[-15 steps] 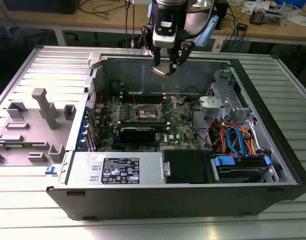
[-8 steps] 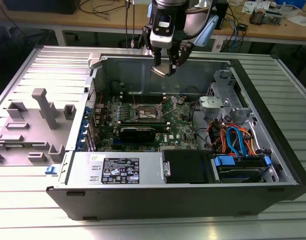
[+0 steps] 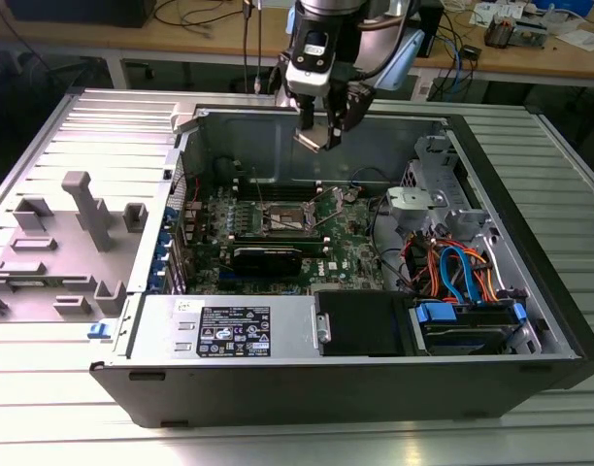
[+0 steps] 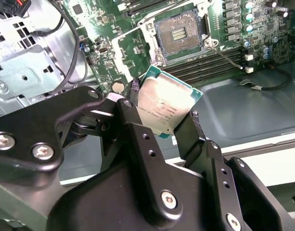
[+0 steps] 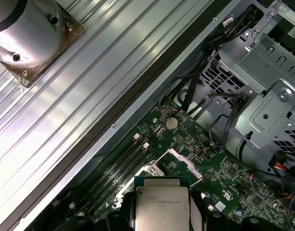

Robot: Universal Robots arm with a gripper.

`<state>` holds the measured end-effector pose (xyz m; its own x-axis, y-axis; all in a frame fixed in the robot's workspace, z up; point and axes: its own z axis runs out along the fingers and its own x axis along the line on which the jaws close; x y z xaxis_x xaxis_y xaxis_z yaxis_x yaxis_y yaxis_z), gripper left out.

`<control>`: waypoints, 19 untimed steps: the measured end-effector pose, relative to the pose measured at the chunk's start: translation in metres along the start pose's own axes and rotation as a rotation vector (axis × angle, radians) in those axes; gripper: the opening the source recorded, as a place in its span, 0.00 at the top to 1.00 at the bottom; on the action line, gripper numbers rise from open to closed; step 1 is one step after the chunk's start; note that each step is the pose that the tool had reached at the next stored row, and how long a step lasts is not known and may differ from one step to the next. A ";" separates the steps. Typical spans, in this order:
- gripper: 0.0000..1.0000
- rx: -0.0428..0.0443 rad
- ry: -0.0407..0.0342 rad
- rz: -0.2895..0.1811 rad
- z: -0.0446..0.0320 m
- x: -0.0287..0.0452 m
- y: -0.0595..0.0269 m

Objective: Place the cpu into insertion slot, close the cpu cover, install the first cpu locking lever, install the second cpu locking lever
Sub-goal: 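Place the cpu into insertion slot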

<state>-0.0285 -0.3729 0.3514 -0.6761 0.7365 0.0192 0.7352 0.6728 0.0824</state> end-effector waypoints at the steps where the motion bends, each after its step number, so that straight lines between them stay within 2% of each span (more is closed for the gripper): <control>1: 0.46 -0.0001 -0.0009 0.011 0.0004 -0.0005 -0.0006; 4: 0.46 -0.0002 -0.0060 0.083 0.0017 -0.0013 -0.0013; 5: 0.46 -0.0004 -0.0065 0.091 0.0018 -0.0013 -0.0013; 19: 0.46 -0.0005 -0.0068 0.095 0.0018 -0.0013 -0.0013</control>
<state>-0.0285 -0.3746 0.3495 -0.6032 0.7974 0.0201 0.7959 0.6000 0.0810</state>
